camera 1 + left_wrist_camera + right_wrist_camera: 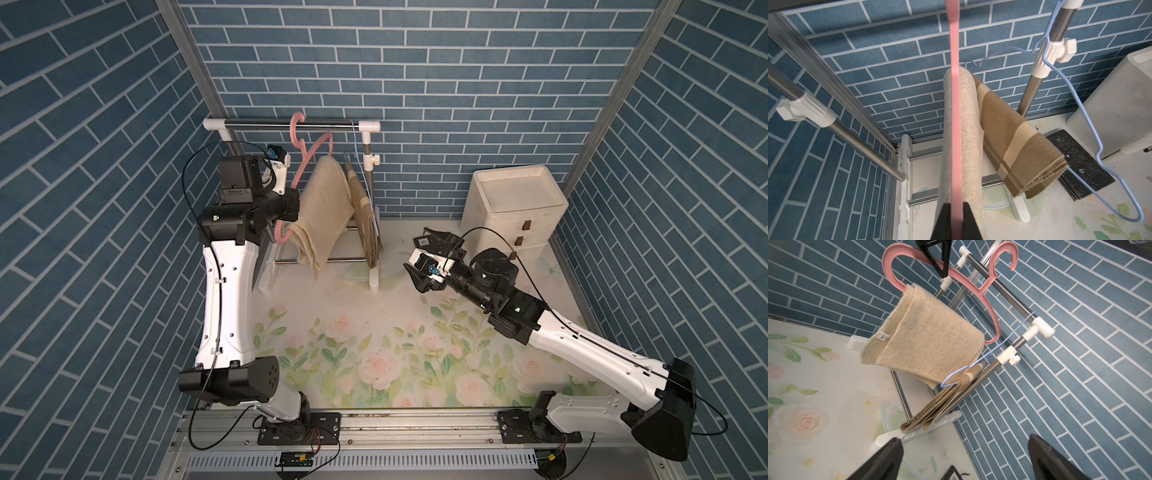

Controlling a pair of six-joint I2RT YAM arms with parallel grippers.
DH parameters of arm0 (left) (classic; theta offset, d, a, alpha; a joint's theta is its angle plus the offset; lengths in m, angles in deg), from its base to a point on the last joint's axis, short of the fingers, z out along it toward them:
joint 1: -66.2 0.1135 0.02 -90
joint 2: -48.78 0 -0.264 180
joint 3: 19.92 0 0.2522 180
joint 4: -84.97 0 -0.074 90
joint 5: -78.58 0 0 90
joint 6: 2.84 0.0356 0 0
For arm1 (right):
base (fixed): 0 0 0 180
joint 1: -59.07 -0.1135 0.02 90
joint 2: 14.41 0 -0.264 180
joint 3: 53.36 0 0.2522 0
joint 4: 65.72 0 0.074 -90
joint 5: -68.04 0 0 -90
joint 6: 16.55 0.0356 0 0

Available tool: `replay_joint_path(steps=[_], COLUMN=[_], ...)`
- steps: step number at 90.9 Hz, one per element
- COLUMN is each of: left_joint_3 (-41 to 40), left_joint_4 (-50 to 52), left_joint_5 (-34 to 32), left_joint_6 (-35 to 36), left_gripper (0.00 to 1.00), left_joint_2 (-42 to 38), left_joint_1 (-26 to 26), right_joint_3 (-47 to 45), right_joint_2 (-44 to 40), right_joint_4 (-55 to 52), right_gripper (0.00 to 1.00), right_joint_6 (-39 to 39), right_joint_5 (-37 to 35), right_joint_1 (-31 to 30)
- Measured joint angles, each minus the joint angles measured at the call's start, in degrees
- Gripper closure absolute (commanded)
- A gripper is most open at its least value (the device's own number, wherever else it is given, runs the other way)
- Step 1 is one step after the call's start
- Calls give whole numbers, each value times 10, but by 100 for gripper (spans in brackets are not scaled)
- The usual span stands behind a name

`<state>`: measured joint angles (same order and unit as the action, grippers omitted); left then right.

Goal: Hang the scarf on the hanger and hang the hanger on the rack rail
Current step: Place the hanger at the clothesline.

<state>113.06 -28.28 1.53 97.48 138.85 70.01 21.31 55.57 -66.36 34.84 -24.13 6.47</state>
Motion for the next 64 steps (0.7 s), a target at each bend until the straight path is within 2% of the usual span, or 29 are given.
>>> replay_joint_path(steps=[20, 64], left_joint_3=[102, 124], left_joint_4=[16, 19], left_joint_5=[1, 2], left_joint_6=[10, 17], left_gripper=[100, 100], left_joint_2=[76, 148], left_joint_1=[0, 0], right_joint_3=[-12, -20], right_joint_2=[-6, 3], right_joint_4=[-8, -7], right_gripper=[1, 1], right_joint_6=[32, 55], right_joint_5=[-13, -15], right_joint_1=[0, 0])
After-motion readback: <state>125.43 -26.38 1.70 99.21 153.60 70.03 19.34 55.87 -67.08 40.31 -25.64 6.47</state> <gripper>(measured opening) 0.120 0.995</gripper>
